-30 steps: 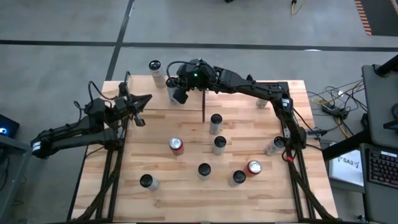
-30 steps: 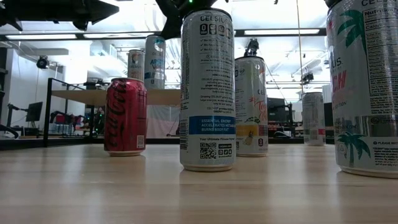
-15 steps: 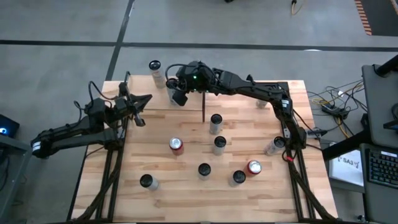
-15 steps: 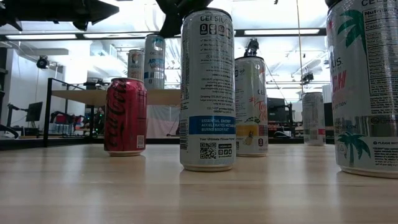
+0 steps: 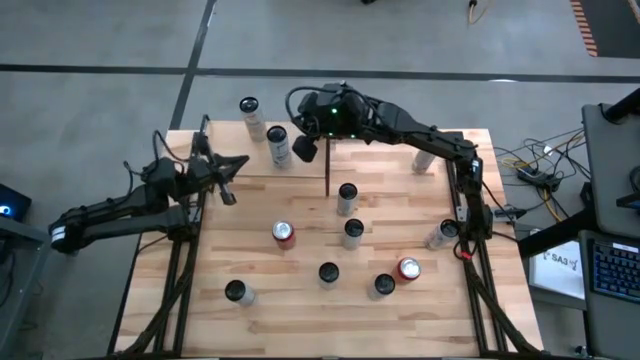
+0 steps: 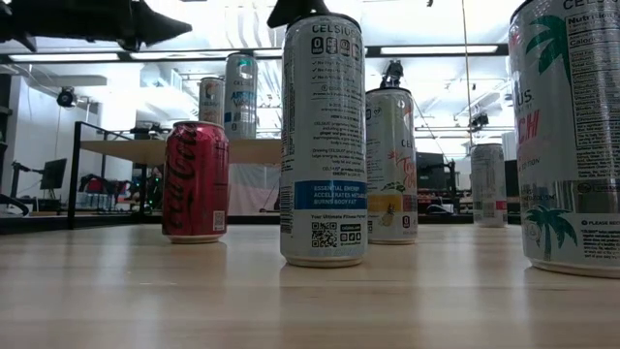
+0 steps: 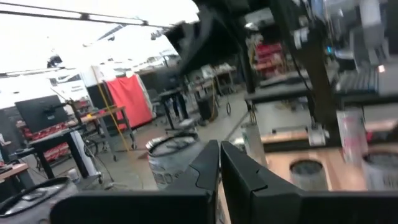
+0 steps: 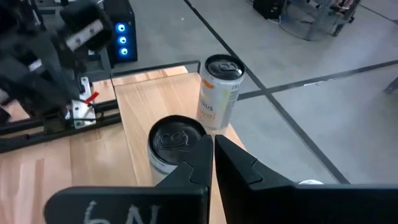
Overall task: Place canned beverage on shelf
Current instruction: Put the top left white blue soda can on the shelf
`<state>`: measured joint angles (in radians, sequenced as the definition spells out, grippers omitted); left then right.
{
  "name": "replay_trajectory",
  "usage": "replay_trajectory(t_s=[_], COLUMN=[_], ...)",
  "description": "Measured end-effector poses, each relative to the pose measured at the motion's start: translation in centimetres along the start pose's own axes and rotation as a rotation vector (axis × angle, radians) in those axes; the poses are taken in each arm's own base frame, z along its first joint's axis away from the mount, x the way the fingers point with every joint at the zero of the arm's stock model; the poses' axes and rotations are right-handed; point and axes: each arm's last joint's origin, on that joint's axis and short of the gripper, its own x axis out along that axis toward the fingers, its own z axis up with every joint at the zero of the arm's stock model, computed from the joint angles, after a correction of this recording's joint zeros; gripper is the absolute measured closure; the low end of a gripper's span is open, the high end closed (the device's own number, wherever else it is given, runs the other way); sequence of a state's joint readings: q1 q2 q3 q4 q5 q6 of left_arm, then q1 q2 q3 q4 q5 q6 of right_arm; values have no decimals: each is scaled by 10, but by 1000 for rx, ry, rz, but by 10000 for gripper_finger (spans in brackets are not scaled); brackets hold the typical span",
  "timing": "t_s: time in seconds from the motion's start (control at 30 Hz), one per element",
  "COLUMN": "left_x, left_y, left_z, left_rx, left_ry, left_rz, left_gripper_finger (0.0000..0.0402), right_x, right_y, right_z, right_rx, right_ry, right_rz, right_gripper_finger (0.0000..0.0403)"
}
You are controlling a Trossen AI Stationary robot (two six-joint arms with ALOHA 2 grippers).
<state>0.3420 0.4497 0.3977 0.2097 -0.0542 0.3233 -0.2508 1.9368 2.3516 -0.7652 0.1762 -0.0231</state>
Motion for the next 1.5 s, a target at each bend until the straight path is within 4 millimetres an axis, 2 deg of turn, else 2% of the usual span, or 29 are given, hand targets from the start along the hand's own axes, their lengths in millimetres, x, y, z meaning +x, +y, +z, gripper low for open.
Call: replay_trajectory(t_s=[0.17,0.27,0.57,0.73,1.07,1.3,1.5], left_x=[16,25,41,48,58,59,59], left_y=[-7,-10,-15,-14,-9,-5,-4], left_z=[-15,-24,-35,-40,-49,-50,-50], left_rx=[69,107,136,144,130,136,137], left_ry=[98,154,192,222,254,286,292], left_rz=[-76,-100,-117,-59,24,138,156], left_gripper_finger=[402,402,402,402,402,402,402], right_x=[-2,6,47,60,65,64,63], right_y=[0,1,2,-2,0,6,10], right_z=[-1,-5,-28,-34,-38,-40,-41], right_rx=[-3,-7,-21,-21,-29,-53,-52], right_ry=[14,31,116,132,144,163,176], right_rz=[0,0,-65,-104,-96,-81,-78], right_gripper_finger=[394,394,394,394,394,394,394])
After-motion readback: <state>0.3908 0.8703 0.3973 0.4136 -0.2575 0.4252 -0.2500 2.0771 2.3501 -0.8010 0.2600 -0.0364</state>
